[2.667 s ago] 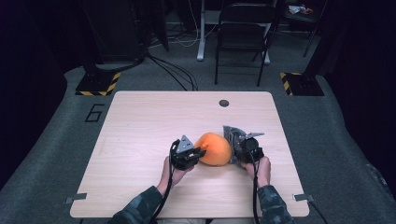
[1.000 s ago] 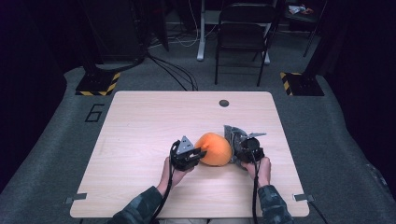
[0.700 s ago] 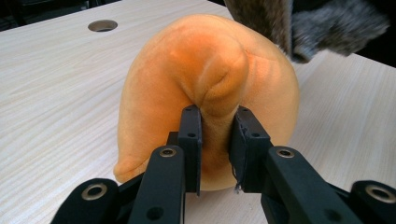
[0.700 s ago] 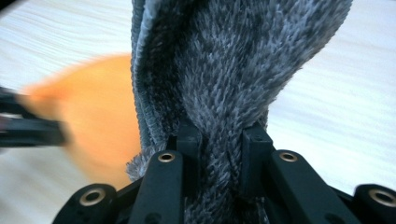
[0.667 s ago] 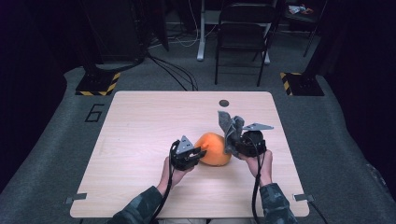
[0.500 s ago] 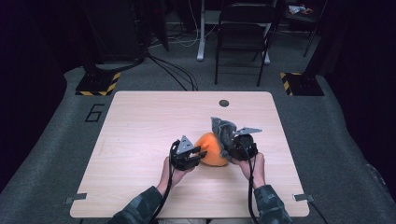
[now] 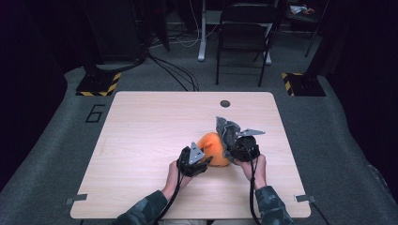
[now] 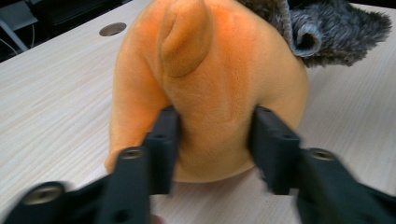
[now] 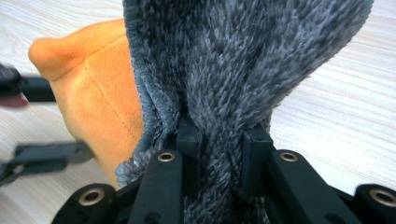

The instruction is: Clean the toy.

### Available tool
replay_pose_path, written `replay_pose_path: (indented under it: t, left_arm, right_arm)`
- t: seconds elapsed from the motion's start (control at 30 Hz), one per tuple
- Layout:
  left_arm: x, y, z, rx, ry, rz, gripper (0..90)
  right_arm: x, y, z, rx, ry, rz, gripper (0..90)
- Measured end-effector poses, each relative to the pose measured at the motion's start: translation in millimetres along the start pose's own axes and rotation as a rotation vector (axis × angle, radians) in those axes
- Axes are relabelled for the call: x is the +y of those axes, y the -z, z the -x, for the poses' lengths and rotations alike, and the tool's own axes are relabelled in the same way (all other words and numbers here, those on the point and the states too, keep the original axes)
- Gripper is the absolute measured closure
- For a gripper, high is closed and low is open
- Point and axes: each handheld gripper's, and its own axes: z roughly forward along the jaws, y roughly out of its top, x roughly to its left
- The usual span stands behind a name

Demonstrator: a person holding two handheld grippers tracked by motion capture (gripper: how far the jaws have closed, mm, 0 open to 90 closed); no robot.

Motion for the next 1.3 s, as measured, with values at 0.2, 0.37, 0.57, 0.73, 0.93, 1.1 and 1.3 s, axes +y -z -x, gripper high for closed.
replay_pose_path:
  t: [0.2, 0.37, 0.57, 0.73, 0.93, 1.1, 1.3]
  left_arm:
    - [3.4, 5.8, -7.3, -0.014, 0.054, 0.023, 76.3]
    - [13.5, 16.6, -12.9, -0.073, 0.176, 0.052, 77.1]
    - [9.5, 12.1, -11.3, -0.090, 0.157, 0.013, 76.7]
    - [8.5, 9.7, -13.0, -0.093, 0.162, 0.019, 76.0]
    - [6.3, 8.3, -15.3, -0.092, 0.161, 0.017, 75.1]
    - [6.7, 7.8, -15.1, -0.094, 0.164, 0.020, 74.9]
    - [6.2, 8.4, -16.5, -0.102, 0.156, 0.014, 74.8]
  right_arm:
    - [8.4, 12.2, -5.5, -0.020, 0.011, 0.046, 73.7]
    - [23.0, 34.2, -22.5, 0.039, 0.025, 0.133, 73.7]
    - [17.1, 15.6, -42.3, 0.027, 0.089, 0.090, 73.5]
    - [13.1, 12.7, -33.0, 0.007, 0.081, 0.056, 73.5]
    - [1.3, 2.2, -8.3, 0.000, 0.018, -0.005, 73.5]
    - [-6.5, -4.1, 2.0, -0.028, -0.023, -0.041, 73.4]
    - [-14.2, -11.1, 11.1, -0.040, -0.057, -0.079, 73.4]
